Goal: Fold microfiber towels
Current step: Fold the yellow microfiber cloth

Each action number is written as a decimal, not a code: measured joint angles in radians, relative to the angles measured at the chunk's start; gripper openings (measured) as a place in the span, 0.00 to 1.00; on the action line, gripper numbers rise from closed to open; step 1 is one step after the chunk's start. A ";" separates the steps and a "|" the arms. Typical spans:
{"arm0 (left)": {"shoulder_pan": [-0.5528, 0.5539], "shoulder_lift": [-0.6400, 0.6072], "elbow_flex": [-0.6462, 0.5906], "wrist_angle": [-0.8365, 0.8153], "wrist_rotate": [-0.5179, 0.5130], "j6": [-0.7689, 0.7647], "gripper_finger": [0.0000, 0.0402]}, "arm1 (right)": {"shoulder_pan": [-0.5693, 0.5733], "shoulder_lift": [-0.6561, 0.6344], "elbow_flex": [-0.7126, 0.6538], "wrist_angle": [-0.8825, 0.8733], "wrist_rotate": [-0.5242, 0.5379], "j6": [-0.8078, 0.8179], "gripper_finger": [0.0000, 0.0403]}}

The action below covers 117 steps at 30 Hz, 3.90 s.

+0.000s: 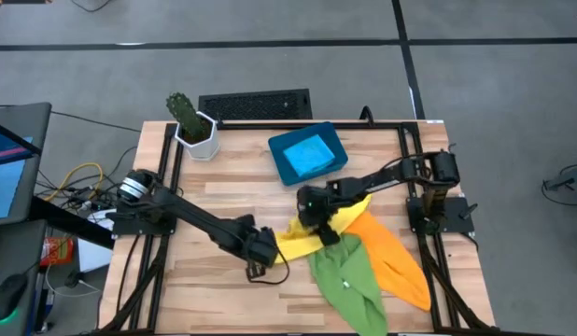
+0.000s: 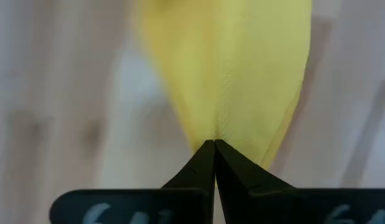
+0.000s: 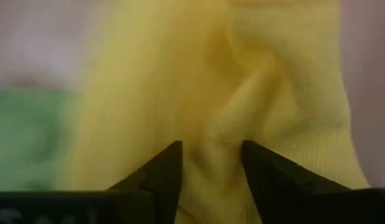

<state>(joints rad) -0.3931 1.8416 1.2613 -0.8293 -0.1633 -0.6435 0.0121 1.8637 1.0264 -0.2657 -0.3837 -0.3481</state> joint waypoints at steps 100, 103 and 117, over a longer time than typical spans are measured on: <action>0.139 -0.123 -0.358 1.064 -0.075 0.711 0.46 | 0.555 -0.271 -0.051 -0.043 0.631 0.741 0.04; 0.137 -0.078 -0.356 1.075 -0.095 0.815 0.46 | 0.552 -0.271 -0.053 -0.036 0.633 0.743 0.04; 0.236 0.070 -0.290 1.013 -0.017 0.820 0.46 | 0.557 -0.271 -0.052 -0.037 0.625 0.760 0.06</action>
<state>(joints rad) -0.1567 1.9118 0.9712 0.1833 -0.1799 0.1769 0.5690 1.5923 0.9741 -0.3023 0.2417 0.4114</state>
